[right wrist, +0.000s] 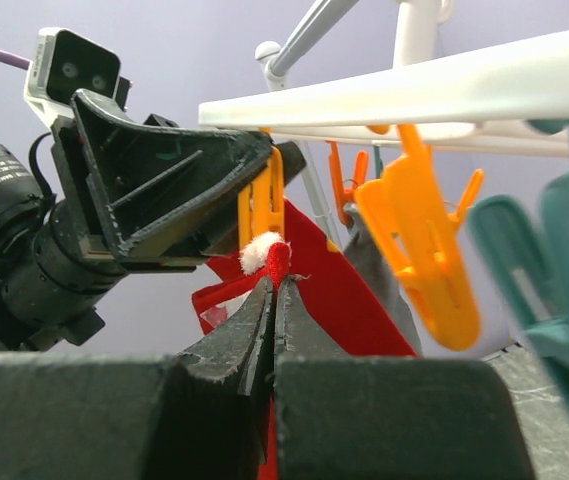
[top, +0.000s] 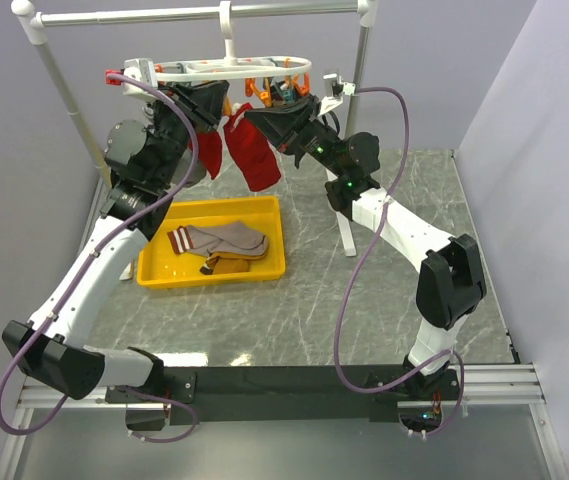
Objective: Clip the socks to the hanger
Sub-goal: Clamp the sock onto the hanger.
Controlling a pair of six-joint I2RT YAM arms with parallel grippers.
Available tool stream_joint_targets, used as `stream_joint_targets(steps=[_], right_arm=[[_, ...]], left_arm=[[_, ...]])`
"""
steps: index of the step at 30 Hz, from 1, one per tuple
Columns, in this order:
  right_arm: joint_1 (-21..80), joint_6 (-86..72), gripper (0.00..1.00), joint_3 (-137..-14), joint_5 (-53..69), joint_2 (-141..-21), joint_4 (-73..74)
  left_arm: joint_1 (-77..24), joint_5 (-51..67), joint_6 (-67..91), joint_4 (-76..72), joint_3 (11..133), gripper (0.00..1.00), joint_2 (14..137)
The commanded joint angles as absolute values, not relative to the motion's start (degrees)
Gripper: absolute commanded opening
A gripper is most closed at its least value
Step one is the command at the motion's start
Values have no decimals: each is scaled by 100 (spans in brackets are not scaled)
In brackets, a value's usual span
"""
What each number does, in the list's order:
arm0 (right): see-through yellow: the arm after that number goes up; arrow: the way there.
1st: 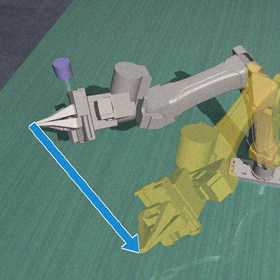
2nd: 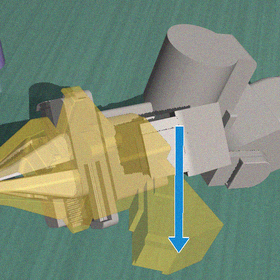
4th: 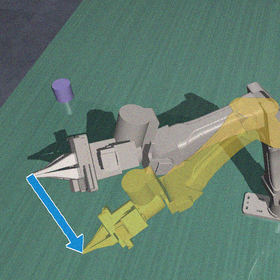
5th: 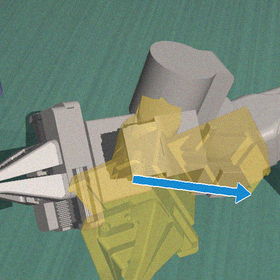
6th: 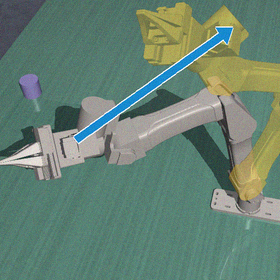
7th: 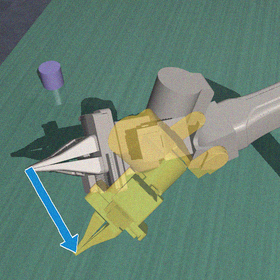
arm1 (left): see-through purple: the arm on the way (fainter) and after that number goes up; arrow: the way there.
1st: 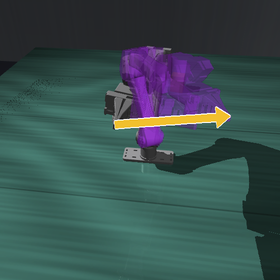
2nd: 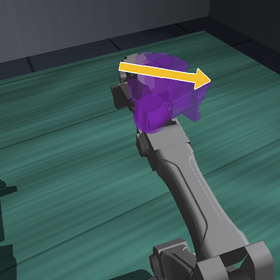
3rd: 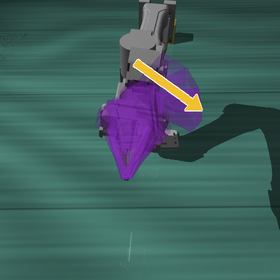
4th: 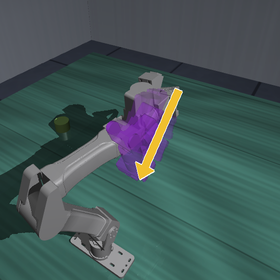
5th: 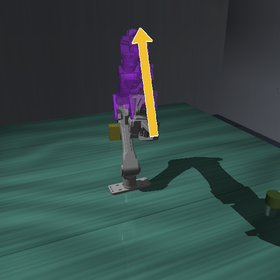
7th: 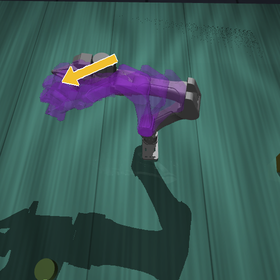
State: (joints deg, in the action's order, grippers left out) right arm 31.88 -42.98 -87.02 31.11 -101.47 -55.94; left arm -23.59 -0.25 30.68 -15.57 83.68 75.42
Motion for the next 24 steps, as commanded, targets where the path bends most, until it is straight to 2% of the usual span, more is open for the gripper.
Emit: stream_joint_targets(steps=[1, 24], right_arm=[[3182, -4263, 0, -8903, 3155, -10143, -5713], [3155, -4500, 0, -9167, 3234, -10318, -5889]], left_arm=[[-2391, 53, 3006, -1890, 8534, 18, 7312], [-2382, 88, 2979, -1881, 8481, 18, 7348]])
